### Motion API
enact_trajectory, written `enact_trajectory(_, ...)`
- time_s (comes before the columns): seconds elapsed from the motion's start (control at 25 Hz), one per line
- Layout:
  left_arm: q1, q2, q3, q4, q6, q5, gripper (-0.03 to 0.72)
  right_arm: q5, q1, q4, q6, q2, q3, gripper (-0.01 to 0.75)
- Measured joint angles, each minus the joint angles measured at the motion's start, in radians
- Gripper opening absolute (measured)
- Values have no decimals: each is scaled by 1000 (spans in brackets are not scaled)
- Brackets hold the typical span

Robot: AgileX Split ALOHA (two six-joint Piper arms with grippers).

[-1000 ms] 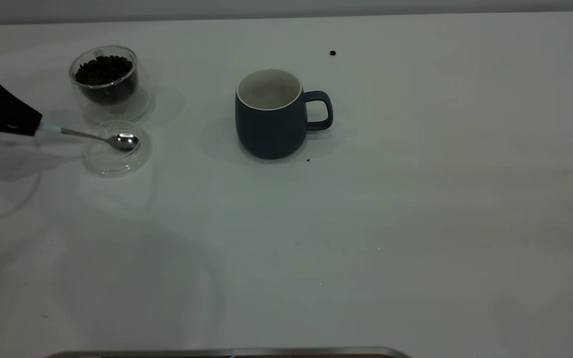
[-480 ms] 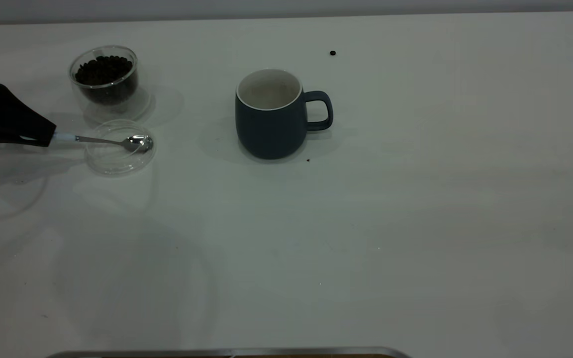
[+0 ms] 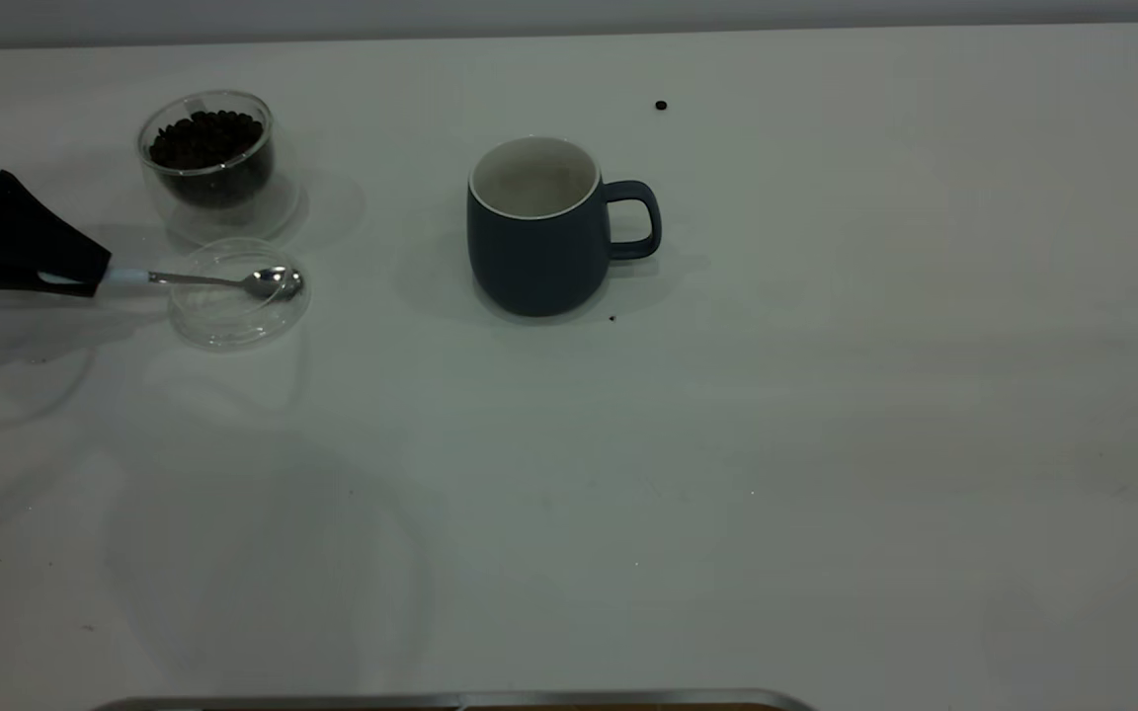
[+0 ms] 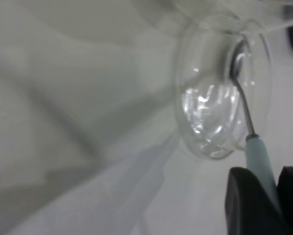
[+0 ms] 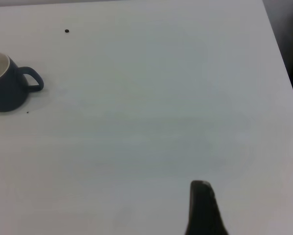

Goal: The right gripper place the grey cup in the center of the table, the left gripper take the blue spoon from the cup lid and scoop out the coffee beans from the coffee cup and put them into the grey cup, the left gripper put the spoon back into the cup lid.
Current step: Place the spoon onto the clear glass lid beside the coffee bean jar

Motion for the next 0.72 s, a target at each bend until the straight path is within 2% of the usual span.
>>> enact_trajectory(0.16, 0, 0, 0, 0, -32, -18, 324, 0, 0, 0, 0, 0, 0, 531)
enact_trajectory(0.32, 1, 0, 0, -1, -50, -41, 375, 0, 0, 0, 0, 0, 0, 531)
enact_trajectory(0.72, 71, -89, 0, -85, -56, -57, 387, 0, 0, 0, 0, 0, 0, 531)
